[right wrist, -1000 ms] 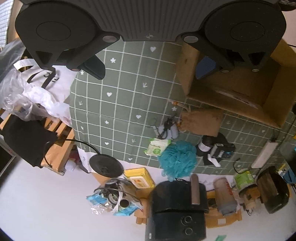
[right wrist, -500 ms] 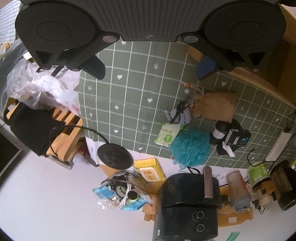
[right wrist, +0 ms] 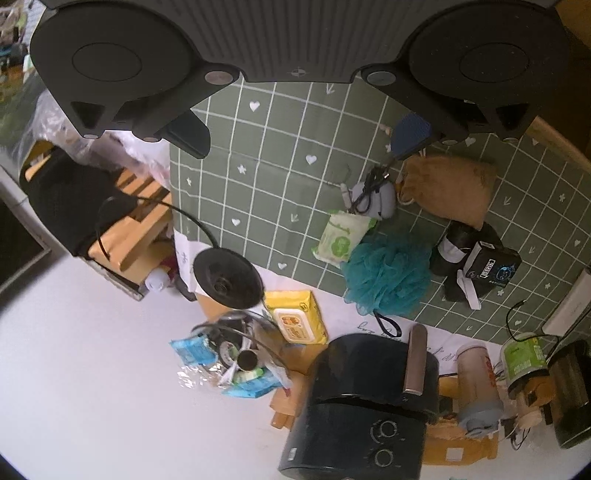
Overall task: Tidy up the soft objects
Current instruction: 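Close the right gripper on the black cable beside the earbud case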
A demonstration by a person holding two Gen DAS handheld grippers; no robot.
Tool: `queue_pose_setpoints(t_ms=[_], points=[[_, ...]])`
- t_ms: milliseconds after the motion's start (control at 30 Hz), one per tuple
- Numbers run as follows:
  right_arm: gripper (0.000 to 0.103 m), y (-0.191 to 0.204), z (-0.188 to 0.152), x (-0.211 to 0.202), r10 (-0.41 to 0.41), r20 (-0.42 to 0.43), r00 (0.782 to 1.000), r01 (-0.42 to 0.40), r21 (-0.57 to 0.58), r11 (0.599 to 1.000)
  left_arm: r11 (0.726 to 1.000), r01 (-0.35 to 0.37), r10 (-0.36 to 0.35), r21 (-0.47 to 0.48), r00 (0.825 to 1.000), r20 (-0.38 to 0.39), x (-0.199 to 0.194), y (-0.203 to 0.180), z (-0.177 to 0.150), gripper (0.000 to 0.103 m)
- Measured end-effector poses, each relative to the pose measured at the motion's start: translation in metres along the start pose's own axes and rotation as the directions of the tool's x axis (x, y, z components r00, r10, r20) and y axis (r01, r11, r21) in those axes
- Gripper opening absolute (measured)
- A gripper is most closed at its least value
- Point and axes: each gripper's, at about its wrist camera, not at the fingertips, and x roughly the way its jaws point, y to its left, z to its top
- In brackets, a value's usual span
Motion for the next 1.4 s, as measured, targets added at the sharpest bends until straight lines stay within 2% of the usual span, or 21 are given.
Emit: queue_pose_setpoints(t_ms=[167, 300, 467, 600, 700, 767, 833, 967, 1100, 1233, 1333, 1400], points=[[0.103, 0.009, 0.011, 0.017, 0.026, 0.008, 1.000, -0.026, -0.056, 0.998, 0.999, 0.003, -0.003, -0.040, 1.000, 0.005, 0.003, 0.009, -0.006, 0.103], [0.103, 0.006, 0.017, 0.040, 0.125, 0.013, 0.992, -0.124, -0.066, 0.990, 0.999, -0.001, 0.002, -0.051, 1.000, 0.017, 0.004, 0.010, -0.012, 0.103], [0.103, 0.002, 0.025, 0.082, 0.294, -0.019, 0.956, -0.294, -0.036, 0.955, 0.999, -0.002, 0.004, -0.052, 0.999, 0.036, 0.003, 0.010, -0.020, 0.103], [0.103, 0.004, 0.029, 0.113, 0.345, -0.003, 0.939, -0.345, -0.006, 0.938, 0.996, 0.018, -0.015, -0.088, 0.999, 0.039, 0.002, 0.017, -0.026, 0.103], [0.102, 0.009, 0.029, 0.135, 0.406, -0.005, 0.914, -0.406, 0.005, 0.914, 0.994, 0.018, -0.014, -0.111, 0.999, 0.039, 0.000, 0.022, -0.032, 0.103], [0.093, 0.012, 0.028, 0.148, 0.444, -0.023, 0.896, -0.443, 0.015, 0.896, 0.992, 0.026, -0.021, -0.120, 0.999, 0.038, -0.002, 0.025, -0.036, 0.103], [0.088, 0.018, 0.026, 0.159, 0.466, -0.049, 0.883, -0.466, 0.012, 0.885, 0.990, 0.037, -0.031, -0.133, 0.999, 0.044, -0.004, 0.028, -0.039, 0.103], [0.083, 0.029, 0.021, 0.169, 0.454, -0.063, 0.889, -0.456, -0.033, 0.889, 0.988, 0.057, -0.050, -0.143, 0.997, 0.052, -0.006, 0.032, -0.042, 0.103], [0.078, 0.022, 0.017, 0.173, 0.439, -0.050, 0.897, -0.440, -0.006, 0.898, 0.985, 0.077, -0.068, -0.157, 0.996, 0.063, -0.008, 0.034, -0.044, 0.103], [0.057, 0.013, 0.016, 0.181, 0.423, -0.040, 0.905, -0.422, 0.048, 0.906, 0.980, 0.107, -0.095, -0.170, 0.993, 0.077, -0.008, 0.036, -0.045, 0.103], [0.033, 0.011, 0.013, 0.190, 0.419, -0.045, 0.907, -0.414, 0.084, 0.906, 0.978, 0.123, -0.109, -0.170, 0.990, 0.086, -0.009, 0.036, -0.043, 0.103], [0.019, 0.009, 0.010, 0.190, 0.397, -0.032, 0.917, -0.392, 0.096, 0.915, 0.979, 0.127, -0.113, -0.161, 0.989, 0.091, -0.009, 0.035, -0.041, 0.103]])
